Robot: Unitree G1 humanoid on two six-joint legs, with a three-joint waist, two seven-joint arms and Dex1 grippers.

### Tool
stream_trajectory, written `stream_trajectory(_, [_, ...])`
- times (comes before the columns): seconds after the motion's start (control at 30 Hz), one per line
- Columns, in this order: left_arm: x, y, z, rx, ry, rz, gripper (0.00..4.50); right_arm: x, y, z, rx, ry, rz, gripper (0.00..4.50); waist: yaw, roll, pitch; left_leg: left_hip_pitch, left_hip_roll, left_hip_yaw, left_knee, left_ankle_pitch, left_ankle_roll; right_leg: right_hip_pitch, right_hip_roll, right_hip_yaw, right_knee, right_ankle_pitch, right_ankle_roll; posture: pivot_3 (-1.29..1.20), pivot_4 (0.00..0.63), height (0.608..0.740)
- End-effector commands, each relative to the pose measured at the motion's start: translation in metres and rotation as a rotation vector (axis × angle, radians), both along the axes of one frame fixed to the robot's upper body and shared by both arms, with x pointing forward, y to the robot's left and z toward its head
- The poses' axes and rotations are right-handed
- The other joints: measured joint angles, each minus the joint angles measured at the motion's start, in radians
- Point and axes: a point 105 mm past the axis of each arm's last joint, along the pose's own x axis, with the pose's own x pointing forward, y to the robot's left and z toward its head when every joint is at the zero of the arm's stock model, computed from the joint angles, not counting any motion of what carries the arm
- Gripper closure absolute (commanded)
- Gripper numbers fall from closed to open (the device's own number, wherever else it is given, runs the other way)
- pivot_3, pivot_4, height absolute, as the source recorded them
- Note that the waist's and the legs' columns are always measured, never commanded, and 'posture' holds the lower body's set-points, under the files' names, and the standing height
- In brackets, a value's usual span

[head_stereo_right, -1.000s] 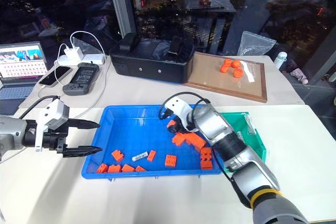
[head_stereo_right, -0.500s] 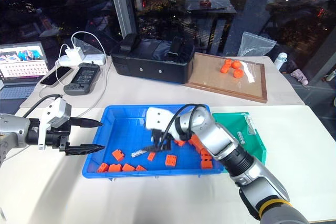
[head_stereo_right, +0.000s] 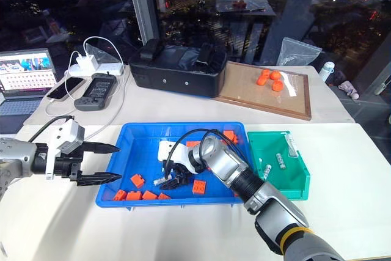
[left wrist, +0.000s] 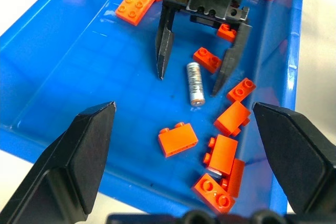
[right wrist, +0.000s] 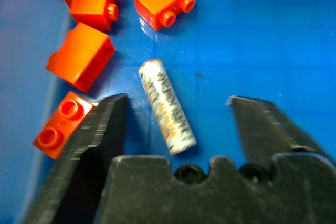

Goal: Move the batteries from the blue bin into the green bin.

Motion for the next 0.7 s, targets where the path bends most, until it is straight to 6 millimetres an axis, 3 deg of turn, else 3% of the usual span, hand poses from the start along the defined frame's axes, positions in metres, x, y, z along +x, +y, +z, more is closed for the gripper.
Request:
stream_trajectory(0.03, [0.001,-0.003,0.012,-0.005,-0.051,-0.013,0.00,-0.001,0.003,0.007,0.016,-0.026,0.031,2.52,0.000,0.000,0.000,0.000,0.000,0.000,0.000,0.000,0.000,0.000,0.000,0.000,0.000,0.000,0.000,0.00,0.150,0.735])
stream_trajectory(0.2, [0.001,-0.006,0.013,-0.021,-0.046,-0.028,0.00,0.003,-0.003,0.033,0.095,-0.050,0.029,4.20,0.000,0.000,0.000,0.000,0.000,0.000,0.000,0.000,0.000,0.000,0.000,0.000,0.001,0.000,0.000,0.00,0.150,0.735])
stream_trajectory(0.3, [0.000,-0.009,0.015,-0.049,-0.034,-0.042,0.00,0.007,-0.013,0.051,0.125,-0.071,-0.001,4.23,0.002,0.000,0.000,-0.001,0.000,0.000,0.000,0.000,0.000,0.000,0.000,0.000,0.001,0.000,0.000,0.00,0.150,0.735])
stream_trajectory(0.37, [0.004,-0.015,0.020,-0.099,-0.046,-0.048,0.00,0.011,-0.032,0.073,0.140,-0.109,-0.044,4.23,0.005,0.000,0.000,-0.001,0.000,0.000,0.000,0.000,0.000,0.000,0.000,0.000,0.000,0.000,0.000,0.00,0.150,0.735])
stream_trajectory(0.5, [0.008,-0.029,0.029,-0.163,-0.059,-0.097,0.00,0.022,-0.088,0.104,0.114,-0.187,-0.205,4.23,0.011,0.000,0.000,-0.002,-0.001,0.000,0.000,0.000,0.000,0.001,-0.001,0.000,0.000,0.000,0.000,0.00,0.150,0.735])
stream_trajectory(0.53, [0.009,-0.035,0.033,-0.185,-0.066,-0.120,0.00,0.028,-0.115,0.109,0.079,-0.209,-0.283,4.23,0.016,0.001,0.001,-0.002,-0.001,0.000,0.001,0.000,0.000,0.001,-0.001,0.000,0.000,0.000,0.000,0.00,0.150,0.735])
stream_trajectory(0.7, [0.015,-0.055,0.049,-0.299,-0.082,-0.202,0.00,0.034,-0.207,0.134,-0.019,-0.285,-0.578,4.23,0.025,0.001,0.001,-0.002,-0.003,0.000,0.000,0.000,0.000,0.003,-0.002,0.000,-0.003,0.000,0.001,0.00,0.150,0.735])
